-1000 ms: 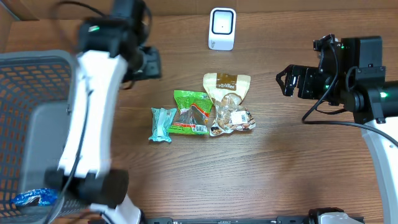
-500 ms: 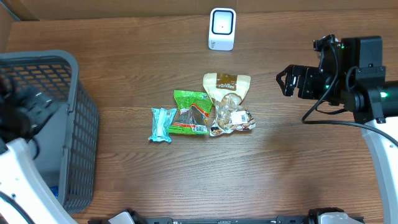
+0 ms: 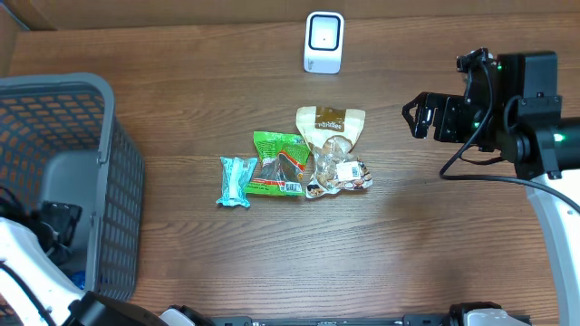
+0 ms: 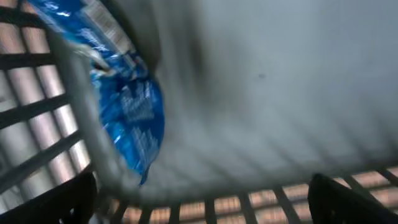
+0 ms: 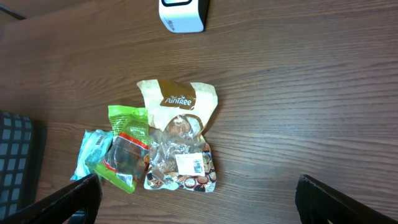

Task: Scan the item barcode
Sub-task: 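Reach the left gripper back into the basket and grasp the blue packet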

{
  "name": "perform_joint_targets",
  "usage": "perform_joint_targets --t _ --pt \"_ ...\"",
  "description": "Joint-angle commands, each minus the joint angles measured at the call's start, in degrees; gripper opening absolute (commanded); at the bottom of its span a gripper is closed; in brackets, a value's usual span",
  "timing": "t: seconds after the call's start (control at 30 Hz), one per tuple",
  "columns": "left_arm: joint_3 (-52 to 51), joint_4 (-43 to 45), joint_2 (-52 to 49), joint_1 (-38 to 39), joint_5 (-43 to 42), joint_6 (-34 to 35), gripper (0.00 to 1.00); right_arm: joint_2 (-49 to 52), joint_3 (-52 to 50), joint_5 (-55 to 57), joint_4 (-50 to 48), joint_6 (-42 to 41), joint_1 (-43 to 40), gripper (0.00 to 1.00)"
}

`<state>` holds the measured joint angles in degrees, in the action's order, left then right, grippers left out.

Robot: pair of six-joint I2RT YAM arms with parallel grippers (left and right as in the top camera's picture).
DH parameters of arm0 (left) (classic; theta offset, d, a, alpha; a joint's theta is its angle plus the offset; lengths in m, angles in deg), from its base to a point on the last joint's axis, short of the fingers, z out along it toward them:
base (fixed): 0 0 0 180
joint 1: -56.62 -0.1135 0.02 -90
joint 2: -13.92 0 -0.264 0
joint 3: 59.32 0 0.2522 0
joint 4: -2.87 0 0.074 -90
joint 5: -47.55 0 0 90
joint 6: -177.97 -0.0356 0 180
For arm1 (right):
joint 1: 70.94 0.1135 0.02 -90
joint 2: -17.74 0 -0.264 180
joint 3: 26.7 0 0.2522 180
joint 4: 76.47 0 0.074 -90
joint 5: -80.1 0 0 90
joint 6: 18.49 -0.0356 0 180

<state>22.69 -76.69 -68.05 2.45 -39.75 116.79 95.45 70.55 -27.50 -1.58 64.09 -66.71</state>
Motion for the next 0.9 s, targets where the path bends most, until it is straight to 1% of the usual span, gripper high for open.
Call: perform_joint_targets --t 0.0,0.17,0.3,0.4,0.43,0.5,0.6,0.63,0.7,0.73,0.77,0.87 --pt "-8.55 4.55 0.61 -1.44 -0.68 2.51 1.00 0.98 1.22 0.13 0.04 0.39 0.20 1.00" --pt "-15.85 10.93 0.61 -2.08 -0.46 3.56 0.99 1.95 1.22 0.11 0.33 0.39 0.20 1.00" --pt "-19.74 14.53 0.61 -2.08 1.84 3.58 0.95 2.71 1.22 -0.09 0.35 0.39 0.20 1.00" --pt "-22.18 16.94 0.59 -2.08 2.60 3.56 0.89 2.80 1.22 -0.07 0.35 0.39 0.20 1.00" --pt "-23.08 18.27 0.61 -2.08 2.60 3.54 0.78 2.80 1.22 -0.07 0.35 0.39 0.20 1.00" --pt "-23.17 18.99 0.59 -2.05 2.58 3.50 0.52 2.80 1.22 -0.07 0.35 0.39 0.20 1.00" --pt "-22.95 19.56 0.61 -2.05 1.44 2.80 0.08 2.80 1.22 -0.07 0.33 0.39 0.20 1.00" --pt "-22.69 19.54 0.61 -2.05 0.48 2.12 0.04 2.78 1.22 -0.09 0.33 0.37 0.20 1.00" --pt "-21.75 19.54 0.63 -2.05 -2.43 -0.37 0.04 2.80 1.22 -0.09 0.33 0.37 0.20 1.00" --pt "-20.37 19.26 0.63 -2.05 -5.35 -2.95 0.04 2.80 1.22 -0.09 0.33 0.37 0.20 1.00" --pt "-18.47 18.29 0.66 -2.05 -8.52 -5.03 0.04 2.80 1.22 -0.09 0.33 0.35 0.20 1.00" --pt "-11.41 13.51 0.68 -1.99 -13.35 -7.06 0.04 2.80 1.22 -0.09 0.33 0.17 0.20 1.00"
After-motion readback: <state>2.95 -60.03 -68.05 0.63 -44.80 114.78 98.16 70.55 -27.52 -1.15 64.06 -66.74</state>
